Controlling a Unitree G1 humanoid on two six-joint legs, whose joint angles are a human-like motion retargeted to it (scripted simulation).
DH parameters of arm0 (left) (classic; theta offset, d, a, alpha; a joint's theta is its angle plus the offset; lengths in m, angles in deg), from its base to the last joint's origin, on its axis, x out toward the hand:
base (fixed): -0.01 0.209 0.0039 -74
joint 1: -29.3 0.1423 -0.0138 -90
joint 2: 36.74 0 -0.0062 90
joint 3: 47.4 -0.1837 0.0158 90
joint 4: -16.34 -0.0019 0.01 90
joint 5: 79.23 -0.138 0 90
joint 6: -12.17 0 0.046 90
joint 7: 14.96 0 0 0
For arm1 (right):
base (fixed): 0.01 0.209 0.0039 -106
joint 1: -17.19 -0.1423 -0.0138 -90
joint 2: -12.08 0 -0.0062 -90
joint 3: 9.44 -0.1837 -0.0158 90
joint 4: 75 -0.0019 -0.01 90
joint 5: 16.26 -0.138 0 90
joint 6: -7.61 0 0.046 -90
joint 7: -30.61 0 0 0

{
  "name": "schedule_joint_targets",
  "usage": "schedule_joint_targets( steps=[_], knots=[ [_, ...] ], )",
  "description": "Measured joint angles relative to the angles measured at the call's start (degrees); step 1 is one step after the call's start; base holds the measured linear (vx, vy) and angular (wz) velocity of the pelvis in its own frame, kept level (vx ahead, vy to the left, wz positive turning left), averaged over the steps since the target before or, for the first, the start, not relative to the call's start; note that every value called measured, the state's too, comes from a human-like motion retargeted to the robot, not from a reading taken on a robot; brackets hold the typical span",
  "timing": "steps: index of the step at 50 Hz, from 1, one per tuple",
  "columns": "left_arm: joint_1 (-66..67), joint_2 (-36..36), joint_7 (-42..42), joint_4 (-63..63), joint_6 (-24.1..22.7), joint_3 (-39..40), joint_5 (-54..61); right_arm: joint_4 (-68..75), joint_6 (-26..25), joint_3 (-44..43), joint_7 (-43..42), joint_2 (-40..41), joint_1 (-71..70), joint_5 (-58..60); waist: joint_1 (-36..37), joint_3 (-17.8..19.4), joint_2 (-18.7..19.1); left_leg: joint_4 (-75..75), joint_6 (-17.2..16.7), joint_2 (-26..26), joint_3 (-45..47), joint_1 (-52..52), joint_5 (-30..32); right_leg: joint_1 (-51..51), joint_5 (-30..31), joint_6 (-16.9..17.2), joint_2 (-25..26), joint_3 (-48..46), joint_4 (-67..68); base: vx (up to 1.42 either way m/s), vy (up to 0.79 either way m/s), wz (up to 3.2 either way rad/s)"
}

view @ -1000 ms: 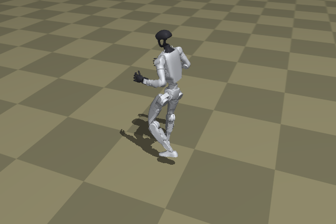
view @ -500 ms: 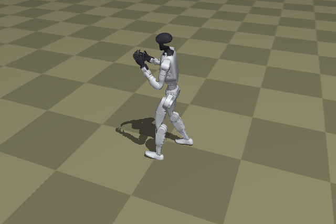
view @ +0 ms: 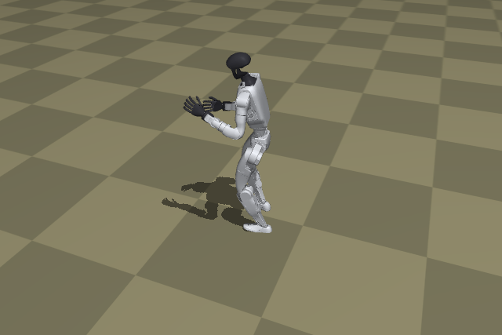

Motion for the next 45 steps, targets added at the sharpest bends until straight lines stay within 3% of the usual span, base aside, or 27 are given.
schedule_joint_targets(
  steps=[2,5,10,11,14,16,19,22,25,28,31,35,37,40,43,45],
  knots=[
    [-6.16,-0.29,0.15,1.69,-0.05,-3.45,0.93,-1.34,0.34,3.32,0.41,-1.52,-5.96,-0.81,4.00,0.14,0.80,-0.52,-0.60,0.25,1.27,-2.22,3.08,2.00,-1.68,0.25,1.57,4.65,4.58,-0.81,0.05,-0.48],
    [-6.95,-1.52,-0.77,5.88,-3.95,-7.44,12.45,-4.61,1.37,7.00,0.97,-3.03,-15.31,-2.34,9.93,-1.38,1.67,-10.32,-0.44,-0.08,3.57,-1.01,9.58,8.19,-0.98,2.87,5.72,12.20,2.82,-0.76,0.01,-1.01],
    [7.76,-0.46,-11.02,11.80,-5.63,-6.99,24.12,-10.03,-0.10,4.23,6.29,-3.05,-24.76,4.17,13.14,-6.92,3.11,-25.19,-2.03,-0.02,3.93,-2.28,23.87,19.83,7.98,5.14,11.63,19.71,-7.77,-0.85,-0.09,-0.38],
    [10.89,0.38,-12.77,12.45,-5.69,-6.61,22.95,-11.71,0.41,3.44,6.50,-3.46,-25.83,5.02,13.46,-7.07,3.37,-25.91,-3.19,-0.14,3.07,-3.57,24.75,21.83,5.70,4.78,11.54,19.05,-12.15,-0.95,-0.12,0.14],
    [20.52,3.56,-15.47,12.31,-6.48,-4.99,17.17,-16.92,2.89,1.43,5.23,-5.26,-29.03,5.84,13.92,-6.29,2.47,-20.10,-5.13,-1.89,1.92,-10.17,21.38,24.60,-2.79,4.09,8.89,15.60,-24.96,-1.02,-0.08,0.27],
    [28.65,5.33,-16.43,10.03,-6.90,-2.78,14.85,-19.45,4.15,-0.47,5.27,-6.43,-28.69,4.16,14.05,-5.72,0.97,-8.28,-4.24,-1.97,4.46,-15.57,16.40,21.71,-4.41,3.41,6.98,15.18,-27.68,-1.01,-0.02,-0.03],
    [40.60,4.63,-18.79,6.26,-6.41,0.43,18.79,-20.15,3.49,-4.78,7.55,-8.32,-19.57,1.24,14.02,-5.78,-2.09,8.37,-1.36,0.06,9.20,-17.78,10.74,13.97,-0.21,3.74,5.83,17.40,-26.30,-0.89,-0.03,-0.28],
    [46.10,2.72,-19.71,6.35,-6.58,1.27,24.19,-18.19,1.61,-10.26,7.69,-11.41,-3.54,5.44,11.47,-6.11,-5.47,13.03,-0.15,-1.68,8.84,-12.00,9.05,11.95,8.89,4.37,4.31,17.05,-33.33,-0.79,-0.04,0.48],
    [43.48,2.38,-18.91,9.22,-6.53,-0.04,23.29,-14.30,-0.68,-14.88,8.46,-12.60,13.64,7.32,6.91,-7.40,-7.25,8.54,0.16,-4.34,5.75,-2.96,12.12,10.85,19.58,5.26,2.54,14.76,-40.69,-0.80,0.07,1.00],
    [34.34,0.39,-17.48,10.63,-5.50,-3.92,20.11,-8.87,-3.96,-15.94,11.84,-11.60,24.06,1.51,1.51,-8.55,-6.06,-1.87,-1.74,-3.77,1.65,7.38,13.01,8.63,24.55,8.23,2.53,14.05,-43.69,-0.88,0.18,0.90],
    [18.89,-1.90,-13.38,7.51,-6.05,-11.18,16.01,-5.28,-3.65,-12.59,10.87,-13.16,24.23,0.89,-2.53,-7.06,-2.94,-16.94,-4.40,-2.08,-3.78,14.93,4.32,6.41,20.40,9.56,3.66,11.97,-39.05,-0.99,0.24,0.69],
    [-7.56,-2.36,-5.35,-1.03,-3.46,-22.49,7.89,-0.07,-3.87,-5.86,3.95,-10.05,14.28,2.20,-3.21,-3.76,-1.41,-16.06,-0.44,-1.87,-5.80,9.60,1.56,1.88,9.11,6.21,0.58,4.05,-15.59,-1.01,0.22,0.73],
    [-14.21,-3.61,-2.92,-1.41,-2.32,-25.15,6.06,0.05,-3.15,-3.60,0.45,-7.73,9.29,2.45,-0.72,-4.01,-0.30,-12.27,-0.50,-1.89,-5.34,3.59,4.58,0.56,5.11,3.75,0.80,3.73,-4.52,-0.90,0.21,0.22],
    [-12.55,-4.58,0.06,3.05,-3.86,-25.15,7.01,-3.19,-0.09,0.61,-2.87,-5.97,1.08,3.38,4.23,-5.91,1.83,-17.89,-1.32,-0.79,-3.30,0.87,11.53,2.88,4.14,3.02,6.74,7.16,2.78,-0.80,0.17,-0.54],
    [-0.25,-1.16,-2.30,9.40,-6.33,-18.94,8.63,-6.55,1.34,0.60,-1.36,-4.38,-8.20,9.80,8.14,-8.92,2.11,-27.65,-2.07,-0.43,-1.65,0.61,20.84,9.47,12.02,4.86,14.06,12.89,-0.53,-0.79,0.10,-0.71],
    [9.40,1.75,-5.54,11.48,-7.19,-14.28,9.66,-8.87,1.47,-1.61,-0.68,-3.61,-12.39,14.13,10.94,-10.73,1.70,-31.46,-4.50,-0.82,-1.03,-0.85,26.31,15.15,16.93,5.34,16.62,15.84,-6.65,-0.84,0.06,-0.38]
  ],
)
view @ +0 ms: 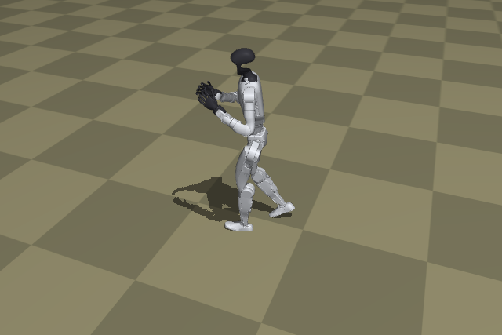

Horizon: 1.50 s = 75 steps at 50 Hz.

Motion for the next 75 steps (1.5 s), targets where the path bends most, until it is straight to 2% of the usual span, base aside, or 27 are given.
schedule_joint_targets(
  steps=[3,5,8,11,14,20,23,25,27,28,30,33,35,38,40,42,45,49,52,55,58,60,63,65,68,72,75],
  knots=[
    [12.07,5.52,-3.14,0.17,-0.94,5.43,1.30,-4.43,2.35,-2.25,-3.02,0.79,-4.93,1.38,4.60,1.29,-1.06,-1.22,-3.11,-2.43,0.40,-3.29,1.96,8.87,-7.85,-2.27,-2.38,0.27,-16.01,-0.93,0.08,0.00],
    [17.41,9.30,-3.77,-1.13,-1.58,7.97,0.65,-7.93,5.07,-2.69,-6.66,-0.08,-7.59,1.87,7.53,4.39,-1.34,2.57,-3.35,-4.02,2.18,-6.66,-1.56,11.32,-15.14,-2.97,-5.32,-0.22,-23.72,-1.01,0.14,0.16],
    [25.64,10.57,-7.67,-2.55,-2.80,14.60,-3.19,-9.64,9.03,-3.26,-8.72,-3.89,-5.62,4.24,9.71,8.53,-0.68,17.76,-0.73,-0.96,11.93,-11.69,-10.46,6.75,-17.61,-2.54,-8.38,0.60,-22.38,-0.98,0.20,-0.14],
    [33.18,3.80,-12.24,-0.75,-1.29,20.83,-4.26,-5.66,6.56,-5.64,-3.37,-8.27,4.37,7.13,6.68,9.68,-2.34,31.70,2.92,3.42,18.32,-12.05,-15.18,0.89,-13.00,-1.44,-10.48,1.49,-22.03,-0.88,0.16,-0.10],
    [32.18,-3.78,-10.71,1.53,0.90,18.73,-0.76,-0.95,1.09,-8.96,3.39,-10.11,20.23,4.71,1.05,10.14,-5.15,36.62,3.06,2.30,15.17,-6.72,-17.23,-0.32,-5.28,-0.85,-12.98,1.04,-28.51,-0.80,0.16,0.30],
    [11.26,-7.27,-5.77,-3.46,0.36,7.41,2.97,7.54,-4.54,-19.96,7.90,-8.07,49.56,-7.45,-10.33,8.69,-5.46,34.03,-0.26,0.96,5.74,8.52,-13.98,-4.82,9.99,2.72,-15.00,0.26,-37.53,-0.87,0.27,0.38],
    [-1.56,-8.44,-4.38,-13.72,0.97,3.09,-0.35,12.07,-6.14,-21.41,9.64,-9.69,49.35,-7.76,-16.46,11.67,-3.79,20.58,-3.80,0.25,1.29,17.31,-24.18,-7.17,12.16,5.71,-14.34,0.51,-38.06,-1.03,0.34,-0.11],
    [-9.90,-7.06,-0.73,-19.28,1.49,-0.03,-1.41,15.81,-6.50,-19.94,7.45,-9.26,44.41,-8.19,-19.75,14.68,-3.75,14.34,-1.86,-0.48,1.84,19.79,-27.46,-7.95,10.02,5.30,-15.15,-3.91,-35.38,-1.05,0.29,-0.18],
    [-17.28,-3.39,1.18,-21.32,1.52,-2.44,-3.44,18.38,-5.41,-19.09,5.09,-6.14,39.42,-7.83,-21.20,14.83,-3.12,20.48,-0.01,0.70,3.91,13.31,-26.77,-12.84,3.13,3.30,-16.51,-9.85,-21.78,-1.01,0.25,-0.21],
    [-20.70,-1.74,1.26,-20.97,2.53,-3.08,-3.48,18.89,-5.94,-18.59,3.33,-4.85,36.95,-8.03,-20.29,14.96,-2.08,19.75,1.10,0.95,4.01,11.74,-24.27,-12.66,0.94,0.09,-15.80,-10.70,-18.77,-0.98,0.21,-0.40],
    [-26.40,0.26,0.63,-18.80,3.37,-4.50,-6.01,17.84,-4.79,-18.18,2.06,-1.39,33.52,-8.17,-17.96,13.19,0.17,24.52,-0.86,3.12,5.60,5.14,-21.05,-16.48,-5.54,-1.39,-15.65,-11.86,-0.96,-0.86,0.17,-0.41],
    [-27.10,-1.15,-1.01,-12.72,3.11,-5.38,-3.28,14.23,-3.91,-13.38,1.93,0.21,26.16,-9.78,-11.61,9.04,4.08,11.95,-0.17,3.81,6.93,4.54,-12.85,-12.32,-9.72,-3.95,-11.08,-10.95,8.34,-0.85,0.10,-0.64],
    [-21.93,-2.12,-2.06,-7.25,2.54,-4.51,0.57,11.35,-3.74,-10.27,3.55,-0.12,20.21,-10.78,-8.49,5.63,5.78,5.53,0.08,4.10,7.45,3.32,-7.66,-8.80,-8.55,-4.23,-7.55,-9.01,12.86,-0.79,0.02,-0.47],
    [-8.24,-1.53,-6.45,-0.36,1.81,0.55,3.86,8.37,-4.19,-7.24,7.63,-0.72,9.22,-9.28,-4.20,1.45,6.51,-0.87,-1.26,4.15,9.39,0.26,-0.25,-1.86,1.68,-3.55,-2.21,-3.99,8.81,-0.85,-0.03,-0.57],
    [0.72,-0.50,-9.00,1.04,1.53,3.66,5.27,7.60,-3.62,-5.44,7.99,-0.68,0.86,-7.84,-0.96,0.97,6.06,-3.05,-2.64,3.41,10.20,-2.01,2.96,4.34,-1.02,-4.14,-2.09,-1.87,-1.84,-0.96,-0.07,-0.63],
    [8.07,0.61,-10.93,-1.01,1.81,5.25,8.73,7.99,-2.45,-3.16,4.87,-0.57,-8.28,-6.87,1.97,3.31,4.85,-3.20,-3.39,1.94,9.21,-4.86,4.23,9.61,-11.85,-4.27,-4.12,0.15,-14.99,-1.06,-0.09,-0.52],
    [16.46,0.39,-16.94,-8.59,3.46,6.23,14.05,9.11,-0.99,-0.91,0.05,-1.22,-18.14,-3.20,4.62,8.20,3.26,2.01,-3.70,1.05,7.91,-9.69,0.84,10.59,-19.12,-3.38,-7.05,2.17,-24.88,-1.06,-0.08,-0.36],
    [22.97,-3.83,-22.89,-12.53,6.02,8.78,13.80,9.43,-1.38,-2.86,-1.81,-2.34,-14.03,2.14,-1.39,10.61,-0.39,19.71,-0.55,1.19,12.81,-13.04,-7.97,3.87,-12.92,-2.72,-9.91,-0.15,-26.07,-0.92,-0.06,0.50],
    [22.34,-5.77,-23.52,-7.96,6.23,7.63,15.59,7.87,-1.93,-5.09,-0.07,-2.75,-0.65,-2.66,-8.55,9.09,-3.81,31.87,2.81,1.64,17.23,-9.74,-14.26,1.07,-6.22,-1.48,-12.47,-3.33,-30.46,-0.74,0.00,0.97],
    [14.78,-4.29,-23.52,-3.90,6.11,4.64,14.37,6.61,-3.02,-9.32,3.69,-4.94,16.60,-9.01,-12.53,6.44,-5.58,37.34,3.28,1.76,16.57,-2.53,-16.35,-1.05,-1.49,-0.03,-13.70,-5.43,-34.39,-0.69,0.07,0.60],
    [2.27,-3.25,-20.85,-4.30,6.31,0.80,8.26,7.14,-5.42,-14.97,6.39,-7.81,32.01,-11.79,-15.25,4.76,-5.58,34.29,1.04,-0.04,7.90,4.81,-12.16,-3.97,1.44,0.19,-13.12,-7.15,-36.52,-0.78,0.15,0.48],
    [-5.85,-3.10,-18.76,-5.59,6.81,-1.06,0.92,7.92,-7.29,-17.78,8.35,-9.18,38.88,-12.67,-18.09,4.87,-5.45,26.16,-0.35,-1.69,1.22,9.60,-15.64,-6.05,3.77,0.59,-12.60,-8.54,-37.61,-0.91,0.21,0.53],
    [-17.29,-0.66,-16.96,-8.53,8.66,-3.88,-13.77,7.27,-9.72,-21.49,11.37,-8.59,41.73,-11.52,-24.22,7.38,-5.46,12.18,0.19,-2.24,-2.56,13.66,-21.16,-9.27,7.01,1.59,-12.82,-10.74,-36.93,-0.99,0.23,0.66],
    [-23.88,2.93,-16.40,-10.43,9.75,-6.69,-22.20,6.05,-10.12,-23.39,11.75,-5.90,40.17,-10.49,-27.90,8.57,-5.20,8.35,0.77,-2.07,-3.22,12.56,-19.73,-11.60,5.43,1.83,-13.55,-12.01,-32.73,-0.98,0.20,0.71],
    [-29.83,5.07,-15.31,-12.82,9.14,-11.67,-26.45,4.84,-8.00,-23.17,8.01,0.13,34.31,-9.43,-27.37,8.24,-2.47,9.55,1.66,-0.26,-3.98,6.52,-15.70,-14.33,-2.67,0.19,-12.58,-12.94,-16.99,-0.88,0.18,0.19],
    [-20.01,0.09,-14.91,-10.39,6.13,-11.95,-10.94,3.19,-4.75,-17.16,4.78,3.45,23.71,-10.71,-17.73,6.48,0.85,10.12,2.95,2.67,-1.00,1.84,-11.39,-10.33,-10.02,-2.93,-9.43,-12.65,2.03,-0.73,0.10,-0.87],
    [-2.69,-1.70,-19.34,-7.26,6.48,-7.62,6.07,2.69,-6.86,-13.59,11.05,2.78,12.54,-16.05,-11.15,5.03,0.77,7.60,3.51,3.28,1.56,-0.21,-7.39,-3.45,-8.93,-2.33,-6.13,-7.79,5.56,-0.74,-0.02,-0.86]
  ],
)
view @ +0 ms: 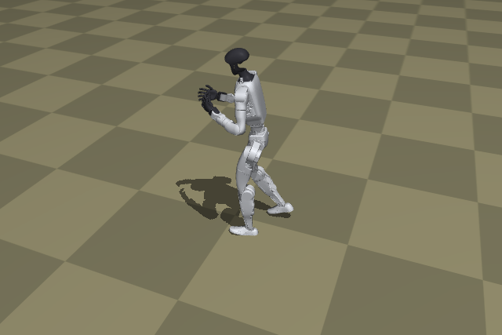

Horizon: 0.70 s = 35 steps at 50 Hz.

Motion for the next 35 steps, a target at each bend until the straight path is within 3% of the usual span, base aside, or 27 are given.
schedule_joint_targets(
  steps=[2,4,8,10,12,15,19,24,25,28,30,32,33,35],
  knots=[
    [12.02,1.49,-2.40,-0.14,1.22,4.96,3.74,0.93,-1.40,0.74,3.75,-1.35,-8.31,-1.85,3.32,-0.71,-0.74,-2.12,-0.42,-0.58,0.91,-2.00,3.23,5.21,3.72,1.87,2.26,5.29,-2.85,-0.83,-0.06,-0.33],
    [21.46,4.56,-2.99,-2.03,1.58,9.61,0.87,1.76,-0.37,1.86,3.38,-4.06,-16.20,-1.05,6.68,-0.33,-1.26,-4.16,-1.14,-1.71,0.95,-4.30,6.77,10.45,3.24,2.82,3.77,11.13,-9.62,-0.93,-0.07,0.04],
    [32.76,9.07,-0.90,-5.06,0.54,17.07,-7.65,2.72,6.26,5.57,-7.40,-13.50,-31.04,5.17,14.02,5.41,-0.69,-7.15,-4.38,-3.96,-1.15,-9.60,13.17,15.28,-10.76,-0.36,2.37,12.93,-24.73,-1.08,-0.05,0.28],
    [35.74,6.88,0.71,-4.99,-0.92,20.39,-8.51,3.20,8.52,5.51,-13.67,-18.94,-35.93,12.25,17.35,9.03,0.30,-7.32,-6.88,-3.87,-0.37,-11.59,11.22,14.03,-13.80,-1.12,1.52,9.19,-28.49,-1.09,-0.03,0.41],
    [36.87,1.87,3.13,-3.30,-2.62,23.56,-8.77,4.87,7.79,2.82,-18.64,-21.92,-37.40,20.74,19.42,11.42,0.18,-5.05,-7.72,-3.51,3.02,-12.46,6.42,11.30,-12.70,0.10,0.58,6.90,-30.92,-1.01,-0.04,0.66],
    [34.61,-7.03,9.13,1.26,-4.21,26.05,-8.52,7.53,5.38,-3.43,-23.87,-18.98,-33.87,25.65,19.95,12.71,-2.52,2.83,-5.59,-3.65,7.96,-12.55,1.30,6.79,-7.75,2.01,-2.08,3.23,-35.01,-0.88,-0.03,1.26],
    [23.54,-13.16,12.73,5.50,-4.93,20.42,-1.62,7.25,7.10,-8.09,-26.93,-6.75,-22.43,15.72,15.78,10.47,-6.58,13.35,-3.03,-3.52,11.15,-8.89,-5.01,3.97,-1.74,3.99,-6.67,-7.74,-42.09,-0.66,0.08,2.27],
    [6.88,-5.74,5.64,3.60,-1.38,10.68,-2.78,5.47,5.40,-8.81,-21.05,-0.50,-3.92,10.64,6.33,2.68,-8.05,12.48,-6.24,5.88,25.54,2.58,-7.56,3.29,1.51,8.22,-10.15,-27.73,-48.28,-0.42,0.27,3.21],
    [4.06,-3.68,3.82,3.34,-0.29,9.38,-5.04,4.92,4.31,-8.91,-18.95,-0.16,-0.32,10.36,3.70,0.75,-8.11,11.13,-7.26,8.51,30.54,4.93,-7.02,2.99,2.06,9.07,-10.95,-31.86,-48.64,-0.32,0.43,3.82],
    [-1.28,0.44,-1.17,3.19,2.88,8.36,-7.95,1.83,0.67,-10.01,-11.42,-0.76,8.88,8.58,-6.00,-4.80,-6.00,7.51,-10.38,15.31,42.47,8.83,2.72,3.14,3.15,8.60,-14.59,-44.49,-46.13,-0.23,0.56,4.00],
    [-3.54,1.77,-1.00,3.33,3.62,8.80,-7.39,-1.13,-0.03,-11.37,-7.69,-3.12,14.09,6.82,-10.72,-6.73,-1.95,5.94,-14.51,18.83,41.49,8.62,8.10,4.13,1.82,6.66,-17.24,-51.12,-40.29,-0.11,0.71,3.58],
    [-7.28,1.79,2.88,2.75,2.36,8.21,-9.24,-4.05,1.76,-13.35,-6.67,-6.16,18.68,5.28,-11.55,-6.26,2.53,4.61,-19.60,19.73,33.20,7.04,4.09,3.80,-2.52,5.25,-20.65,-50.39,-29.84,-0.05,0.76,3.07],
    [-9.75,1.37,5.64,2.16,1.58,7.49,-11.11,-5.12,3.07,-14.33,-7.25,-7.34,20.75,4.90,-11.26,-5.38,3.97,3.93,-20.51,18.98,28.97,6.48,0.66,2.77,-5.28,5.13,-22.77,-46.64,-23.95,-0.02,0.69,3.17],
    [-14.40,-0.08,12.01,0.60,0.83,5.56,-15.05,-5.61,5.32,-15.54,-10.57,-8.21,24.16,5.23,-10.57,-2.70,4.56,4.45,-16.89,15.74,20.82,5.28,-5.06,-0.47,-9.94,5.97,-25.74,-33.29,-14.29,0.02,0.56,3.57]
  ],
)
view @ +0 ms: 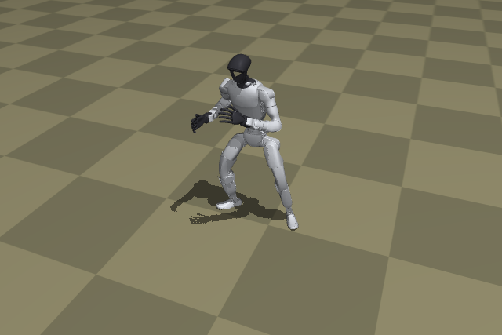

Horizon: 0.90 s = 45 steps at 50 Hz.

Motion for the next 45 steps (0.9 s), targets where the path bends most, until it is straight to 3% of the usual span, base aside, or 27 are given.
schedule_joint_targets(
  steps=[2,3,4,7,10,13,16,20,22,25,28,32,35,38,41,45],
  knots=[
    [-0.85,-1.25,6.25,-1.37,0.29,-1.72,-1.45,1.86,0.87,0.48,-4.43,0.66,1.89,0.36,0.57,3.03,-1.02,8.99,5.67,-2.64,-9.27,-4.34,-4.26,-2.34,-2.35,0.62,2.18,16.35,4.85,0.08,0.37,3.78],
    [-0.60,-1.75,8.70,-2.13,1.99,-2.49,-0.27,3.57,-0.23,1.71,-7.06,1.27,1.01,0.72,1.41,4.45,-1.73,7.53,9.49,-5.42,-13.29,-4.21,-3.90,-3.47,-2.41,0.76,4.86,24.14,5.58,0.10,0.23,3.44],
    [0.58,-1.70,10.54,-2.79,3.35,-2.92,0.97,5.05,-0.96,3.34,-8.93,1.49,-0.33,0.67,2.19,5.65,-2.43,6.94,11.07,-7.50,-16.53,-4.01,-3.45,-3.91,-2.53,0.63,7.81,30.69,6.28,0.13,0.16,3.18],
    [7.11,0.23,12.44,-4.17,5.92,-2.33,4.01,7.27,-1.42,9.00,-10.25,0.13,-5.42,-0.17,4.07,7.20,-3.76,3.49,11.13,-11.93,-24.56,-2.21,-0.93,-3.63,-1.65,-0.52,16.81,43.89,7.52,0.21,0.09,3.00],
    [14.30,2.73,10.62,-4.72,6.73,0.22,5.03,5.49,-0.77,12.27,-6.79,-3.52,-9.48,-1.16,5.22,5.85,-3.97,-1.66,10.62,-15.91,-33.03,-0.85,3.12,-2.23,2.41,-1.75,22.44,47.31,5.20,0.20,0.00,3.26],
    [19.40,3.81,11.10,-4.91,6.68,3.01,5.80,3.92,0.84,14.47,-6.01,-8.23,-13.33,-2.42,7.46,4.91,-3.12,-5.14,10.20,-18.54,-41.46,-0.20,6.92,-0.86,5.26,-3.98,23.96,44.08,3.29,0.13,-0.09,3.15],
    [23.75,3.42,13.38,-5.25,4.52,5.40,5.34,4.84,3.24,15.79,-7.40,-12.42,-16.14,-1.43,11.23,4.63,-1.52,-4.26,6.41,-19.66,-48.24,-0.97,8.71,-0.31,7.07,-6.46,24.92,42.33,5.43,0.05,-0.15,2.63],
    [28.23,1.77,13.63,-5.71,4.08,9.23,6.02,8.37,2.05,14.61,-8.62,-14.21,-18.47,1.96,17.94,5.55,-0.81,-8.89,5.61,-20.50,-54.36,-0.13,11.38,1.82,7.27,-4.83,24.69,43.28,5.13,-0.06,-0.23,2.13],
    [31.54,0.84,11.99,-5.33,3.89,11.21,6.38,9.42,1.26,13.18,-8.95,-14.31,-19.19,4.39,20.19,5.93,-0.90,-10.15,4.11,-19.81,-48.66,-1.46,11.85,4.20,5.85,-3.22,22.94,39.08,2.07,-0.15,-0.22,2.06],
    [38.31,-0.25,9.27,-4.20,3.60,13.10,8.59,9.52,0.45,10.97,-9.40,-13.13,-19.65,6.74,21.82,5.87,-1.37,-8.36,2.38,-16.93,-28.21,-5.29,11.56,6.98,5.49,-1.47,20.65,30.75,-3.14,-0.23,-0.17,1.95],
    [45.70,0.00,5.31,-2.93,3.14,14.10,12.47,7.99,0.74,9.95,-8.11,-10.63,-18.55,4.50,22.72,5.46,-2.55,-2.67,4.34,-15.01,-16.50,-7.40,9.21,6.93,7.55,-0.95,19.43,26.16,-6.31,-0.31,-0.12,1.53],
    [49.33,1.57,0.62,-2.51,5.73,14.15,15.80,6.75,-0.99,10.90,-4.93,-8.09,-15.35,0.19,22.97,5.10,-6.63,9.82,12.72,-18.20,-19.02,-7.41,1.92,5.23,10.47,-1.63,16.20,22.31,-9.26,-0.37,-0.09,1.26],
    [48.22,2.49,-3.32,-2.04,7.36,14.38,15.97,6.24,-4.18,12.21,0.50,-6.41,-11.50,-1.13,21.38,4.03,-9.98,22.23,15.23,-16.80,-15.18,-6.62,-2.93,4.64,12.52,-2.39,14.07,19.46,-12.51,-0.37,0.01,1.03],
    [43.31,2.70,-7.63,-2.33,8.37,12.21,14.38,5.94,-7.77,14.61,7.69,-4.33,-6.80,-1.27,19.05,2.29,-12.53,26.30,14.42,-16.57,-15.74,-3.12,-4.06,3.14,16.06,-2.57,13.20,17.61,-16.00,-0.43,0.10,0.63],
    [34.60,2.27,-9.77,-3.53,8.10,6.68,11.27,5.44,-9.64,16.58,13.57,-2.72,-1.61,-1.58,16.07,1.51,-13.49,24.45,10.52,-20.09,-22.60,1.26,-0.73,1.78,20.26,-2.38,13.12,16.19,-19.57,-0.53,0.18,0.44],
    [18.31,-0.51,-8.81,-5.77,6.11,-2.28,6.56,5.35,-9.73,17.13,17.14,-2.20,1.82,-1.96,11.56,3.95,-12.80,14.02,6.94,-22.22,-25.83,8.17,-4.69,0.07,26.11,-0.37,12.92,15.32,-22.92,-0.68,0.27,0.34]
  ],
)
